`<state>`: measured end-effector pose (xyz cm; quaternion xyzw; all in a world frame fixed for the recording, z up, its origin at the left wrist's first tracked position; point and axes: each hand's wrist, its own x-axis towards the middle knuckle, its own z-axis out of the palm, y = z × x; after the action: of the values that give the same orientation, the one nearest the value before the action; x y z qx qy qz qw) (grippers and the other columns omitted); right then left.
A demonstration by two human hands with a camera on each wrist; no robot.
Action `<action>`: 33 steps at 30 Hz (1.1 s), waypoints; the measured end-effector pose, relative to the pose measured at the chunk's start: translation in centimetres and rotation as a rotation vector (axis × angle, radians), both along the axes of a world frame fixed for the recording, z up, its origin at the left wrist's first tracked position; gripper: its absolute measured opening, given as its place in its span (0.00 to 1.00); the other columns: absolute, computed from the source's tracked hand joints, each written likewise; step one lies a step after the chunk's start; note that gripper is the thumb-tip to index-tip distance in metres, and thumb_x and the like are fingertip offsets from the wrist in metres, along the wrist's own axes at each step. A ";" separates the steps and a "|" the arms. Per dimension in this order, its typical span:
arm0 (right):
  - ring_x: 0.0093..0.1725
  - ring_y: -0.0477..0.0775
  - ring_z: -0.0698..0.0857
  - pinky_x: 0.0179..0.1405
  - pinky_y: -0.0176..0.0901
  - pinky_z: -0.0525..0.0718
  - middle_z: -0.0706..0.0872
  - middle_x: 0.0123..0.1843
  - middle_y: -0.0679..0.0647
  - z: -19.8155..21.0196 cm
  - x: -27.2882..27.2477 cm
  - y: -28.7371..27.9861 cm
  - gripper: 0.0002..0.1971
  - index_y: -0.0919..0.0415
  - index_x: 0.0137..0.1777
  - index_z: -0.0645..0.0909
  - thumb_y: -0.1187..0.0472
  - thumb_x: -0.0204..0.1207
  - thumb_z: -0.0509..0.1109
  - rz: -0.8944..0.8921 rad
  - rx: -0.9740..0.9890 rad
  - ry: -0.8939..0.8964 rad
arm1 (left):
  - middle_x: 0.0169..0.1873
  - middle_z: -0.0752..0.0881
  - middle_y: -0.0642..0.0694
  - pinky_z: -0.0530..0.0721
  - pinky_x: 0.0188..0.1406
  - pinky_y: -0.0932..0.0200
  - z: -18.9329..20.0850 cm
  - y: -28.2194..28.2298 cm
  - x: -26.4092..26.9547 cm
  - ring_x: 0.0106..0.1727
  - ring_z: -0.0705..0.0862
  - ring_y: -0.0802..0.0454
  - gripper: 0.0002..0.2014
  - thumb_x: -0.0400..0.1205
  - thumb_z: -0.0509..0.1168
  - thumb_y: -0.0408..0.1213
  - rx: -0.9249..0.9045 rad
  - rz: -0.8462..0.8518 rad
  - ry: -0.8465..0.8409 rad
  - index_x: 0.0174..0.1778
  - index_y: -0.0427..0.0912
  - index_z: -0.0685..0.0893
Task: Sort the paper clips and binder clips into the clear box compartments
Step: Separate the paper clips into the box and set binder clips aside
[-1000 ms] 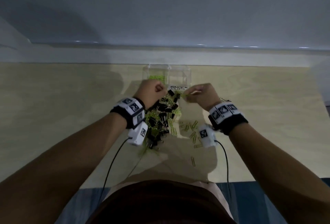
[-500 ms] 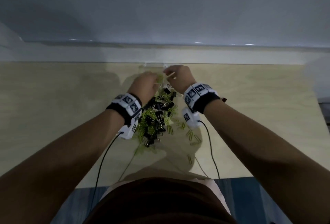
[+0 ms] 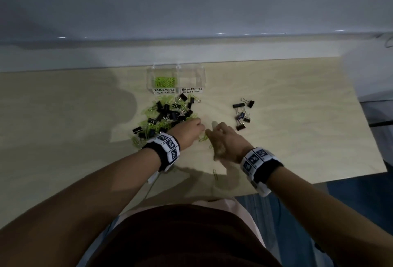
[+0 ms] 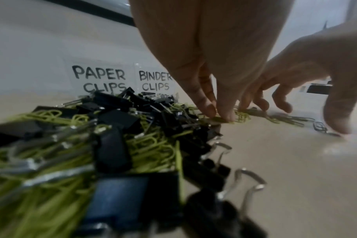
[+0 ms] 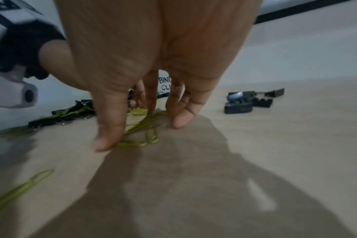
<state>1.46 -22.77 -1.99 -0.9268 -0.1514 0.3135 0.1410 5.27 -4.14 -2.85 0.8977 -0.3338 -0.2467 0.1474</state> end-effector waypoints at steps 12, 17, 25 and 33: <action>0.68 0.57 0.65 0.67 0.58 0.68 0.63 0.73 0.51 0.3 -2.6 -0.7 0.56 0.38 0.76 0.53 0.26 0.46 0.73 0.094 -0.142 -0.163 | 0.65 0.77 0.43 0.70 0.68 0.57 -1.2 1.9 -1.4 0.67 0.73 0.47 0.20 0.81 0.63 0.31 -0.149 0.191 0.050 0.70 0.36 0.76; 0.69 0.58 0.65 0.70 0.61 0.68 0.65 0.72 0.53 -0.6 -1.2 1.3 0.52 0.42 0.74 0.58 0.31 0.51 0.77 -0.044 -0.132 -0.234 | 0.71 0.74 0.43 0.67 0.73 0.57 -1.1 1.9 -1.6 0.72 0.71 0.47 0.24 0.80 0.65 0.31 -0.130 0.229 0.078 0.74 0.38 0.73; 0.70 0.61 0.69 0.71 0.56 0.73 0.68 0.71 0.57 -0.3 3.1 1.9 0.44 0.55 0.75 0.64 0.46 0.61 0.80 -0.273 0.015 -0.122 | 0.67 0.74 0.41 0.75 0.69 0.54 -1.0 2.2 -1.5 0.67 0.74 0.46 0.28 0.78 0.68 0.32 -0.123 0.271 0.032 0.75 0.36 0.71; 0.61 0.63 0.73 0.62 0.56 0.79 0.70 0.64 0.60 -0.2 0.6 3.1 0.41 0.58 0.69 0.69 0.53 0.56 0.83 -0.332 0.010 -0.103 | 0.71 0.67 0.43 0.75 0.70 0.47 -0.7 0.6 -0.2 0.73 0.67 0.42 0.39 0.71 0.76 0.43 0.030 0.331 0.009 0.75 0.35 0.66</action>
<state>2.02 -19.64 -2.15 -0.9532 -0.0048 0.2374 0.1874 5.09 -3.51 -3.58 0.9414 -0.1770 -0.2282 0.1743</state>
